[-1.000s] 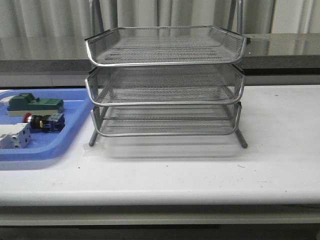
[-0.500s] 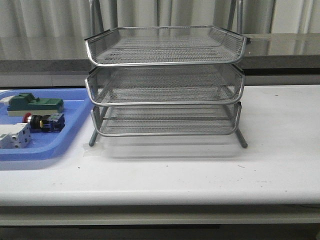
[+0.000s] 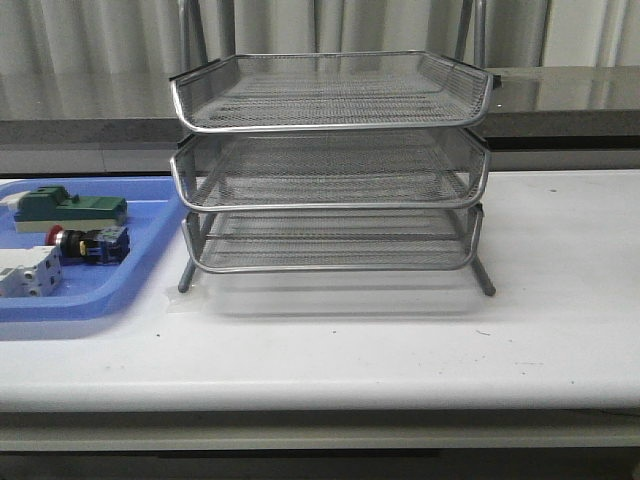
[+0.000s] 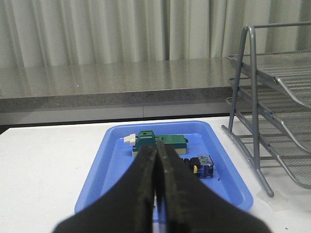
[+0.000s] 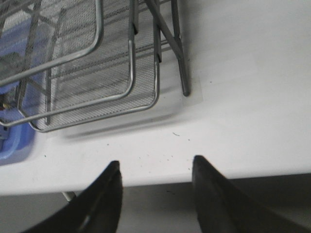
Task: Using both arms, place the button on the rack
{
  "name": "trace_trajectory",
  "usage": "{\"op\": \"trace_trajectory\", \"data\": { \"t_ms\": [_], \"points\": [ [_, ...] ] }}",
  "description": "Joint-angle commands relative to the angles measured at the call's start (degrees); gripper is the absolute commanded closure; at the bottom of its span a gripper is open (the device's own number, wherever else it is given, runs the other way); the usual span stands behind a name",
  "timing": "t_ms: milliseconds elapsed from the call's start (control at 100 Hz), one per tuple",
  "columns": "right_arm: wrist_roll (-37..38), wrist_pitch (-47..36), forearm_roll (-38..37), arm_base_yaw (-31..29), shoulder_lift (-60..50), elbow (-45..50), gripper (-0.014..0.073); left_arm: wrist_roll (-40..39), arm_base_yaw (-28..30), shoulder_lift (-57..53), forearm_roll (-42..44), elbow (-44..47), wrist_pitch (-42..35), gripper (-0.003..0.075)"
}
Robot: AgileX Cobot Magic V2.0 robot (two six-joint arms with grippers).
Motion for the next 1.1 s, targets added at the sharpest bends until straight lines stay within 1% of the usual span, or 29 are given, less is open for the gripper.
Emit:
{"op": "trace_trajectory", "data": {
  "t_ms": [0, 160, 300, 560, 750, 890, 1090],
  "points": [
    [-3.02, -7.50, 6.68, 0.45, 3.20, -2.03, 0.0170, -0.51, -0.32, -1.78, -0.45, 1.87, -4.64, 0.0741],
    [-10.56, -12.43, 17.07, 3.34, 10.72, -2.03, 0.0170, -0.51, -0.32, -1.78, -0.45, 1.87, -4.64, 0.0741],
    [-18.80, -14.63, 26.50, 5.71, 16.58, -2.25, 0.0170, -0.51, -0.32, -1.78, -0.45, 1.87, -4.64, 0.0741],
    [-35.52, -12.98, 42.72, 6.11, 24.24, -6.69, 0.0170, -0.51, -0.32, -1.78, -0.45, 1.87, -4.64, 0.0741],
    [-45.25, -10.24, 52.89, 6.11, 28.95, -10.08, 0.0170, -0.51, -0.32, -1.78, -0.45, 1.87, -4.64, 0.0741],
    [-48.78, -8.71, 57.75, 6.03, 32.65, -11.55, 0.0170, -0.51, -0.32, -1.78, -0.45, 1.87, -4.64, 0.0741],
    [-50.47, -7.69, 59.41, 6.03, 36.54, -13.23, 0.0170, -0.51, -0.32, -1.78, -0.45, 1.87, -4.64, 0.0741]
  ]
}}
